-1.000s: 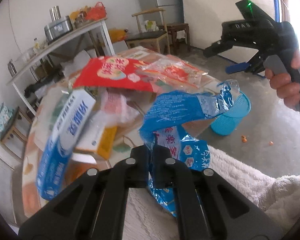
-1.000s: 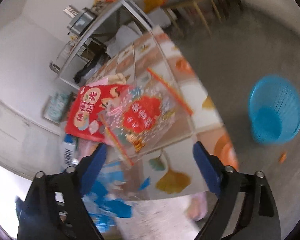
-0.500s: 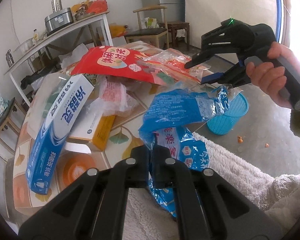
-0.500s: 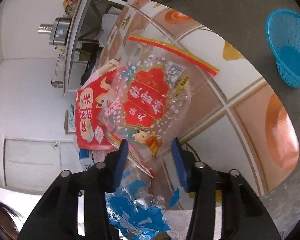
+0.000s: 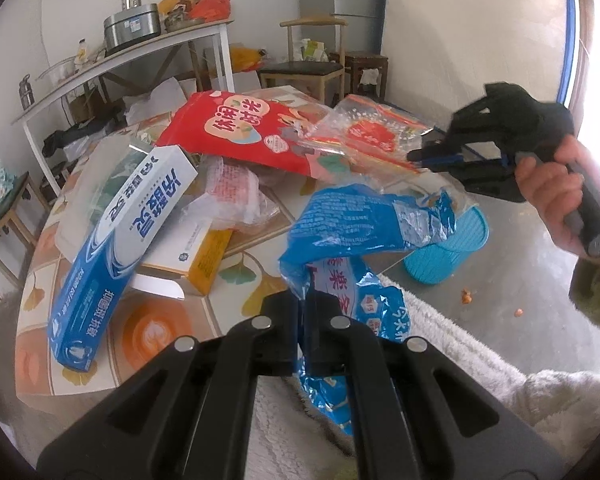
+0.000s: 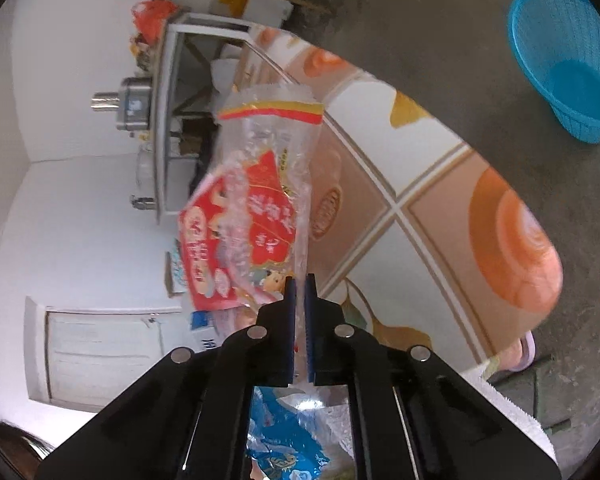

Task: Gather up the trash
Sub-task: 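Grasp the blue plastic bag with the left tool while the right tool grasps the clear red-printed bag, then carry both bags to the blue wastebasket and open both tools to drop them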

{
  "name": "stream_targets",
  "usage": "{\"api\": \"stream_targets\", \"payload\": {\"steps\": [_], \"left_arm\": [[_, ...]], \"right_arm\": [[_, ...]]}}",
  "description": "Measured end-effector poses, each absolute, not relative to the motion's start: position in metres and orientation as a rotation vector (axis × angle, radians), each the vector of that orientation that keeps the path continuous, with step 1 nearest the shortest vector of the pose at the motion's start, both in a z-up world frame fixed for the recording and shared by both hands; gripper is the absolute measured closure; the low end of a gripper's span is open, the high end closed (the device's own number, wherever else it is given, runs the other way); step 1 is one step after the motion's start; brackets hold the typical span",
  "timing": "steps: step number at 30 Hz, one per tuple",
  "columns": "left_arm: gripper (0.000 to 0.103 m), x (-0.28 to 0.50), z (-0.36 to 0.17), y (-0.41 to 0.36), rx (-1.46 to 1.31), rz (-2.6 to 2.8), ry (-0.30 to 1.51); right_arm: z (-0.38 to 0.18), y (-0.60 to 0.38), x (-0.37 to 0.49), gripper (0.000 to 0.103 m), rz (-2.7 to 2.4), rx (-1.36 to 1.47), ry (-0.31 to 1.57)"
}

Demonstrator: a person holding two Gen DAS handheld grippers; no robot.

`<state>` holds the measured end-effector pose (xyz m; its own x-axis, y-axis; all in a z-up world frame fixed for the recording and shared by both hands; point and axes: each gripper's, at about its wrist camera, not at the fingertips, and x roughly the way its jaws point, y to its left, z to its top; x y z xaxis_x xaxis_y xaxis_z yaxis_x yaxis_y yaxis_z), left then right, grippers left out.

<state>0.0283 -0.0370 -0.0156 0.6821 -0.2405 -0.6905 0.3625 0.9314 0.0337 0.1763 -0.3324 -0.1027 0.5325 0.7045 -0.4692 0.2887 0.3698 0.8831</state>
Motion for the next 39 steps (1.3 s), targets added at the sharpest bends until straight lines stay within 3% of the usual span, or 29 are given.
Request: {"api": "stream_targets", "payload": {"steps": [11, 17, 21, 26, 33, 39], "left_arm": [[0.103, 0.053, 0.029, -0.064, 0.147, -0.400, 0.719], [0.103, 0.109, 0.061, -0.124, 0.103, -0.571, 0.751], [0.103, 0.155, 0.059, -0.191, 0.100, -0.701, 0.864], [0.103, 0.212, 0.023, -0.282, 0.104, -0.797, 1.078], [0.103, 0.272, -0.068, -0.404, 0.190, -0.747, 1.340], [0.102, 0.303, -0.133, -0.472, 0.268, -0.656, 1.442]], "right_arm": [[-0.068, -0.418, 0.125, 0.099, 0.301, 1.232, 0.774], [-0.067, -0.486, 0.086, 0.099, 0.140, 1.229, 0.644], [-0.069, -0.529, 0.058, 0.099, -0.043, 1.161, 0.597], [-0.081, -0.569, 0.044, 0.099, -0.273, 1.033, 0.617], [-0.119, -0.604, 0.058, 0.099, -0.428, 0.959, 0.702], [-0.169, -0.622, 0.090, 0.099, -0.509, 0.943, 0.797]]}}
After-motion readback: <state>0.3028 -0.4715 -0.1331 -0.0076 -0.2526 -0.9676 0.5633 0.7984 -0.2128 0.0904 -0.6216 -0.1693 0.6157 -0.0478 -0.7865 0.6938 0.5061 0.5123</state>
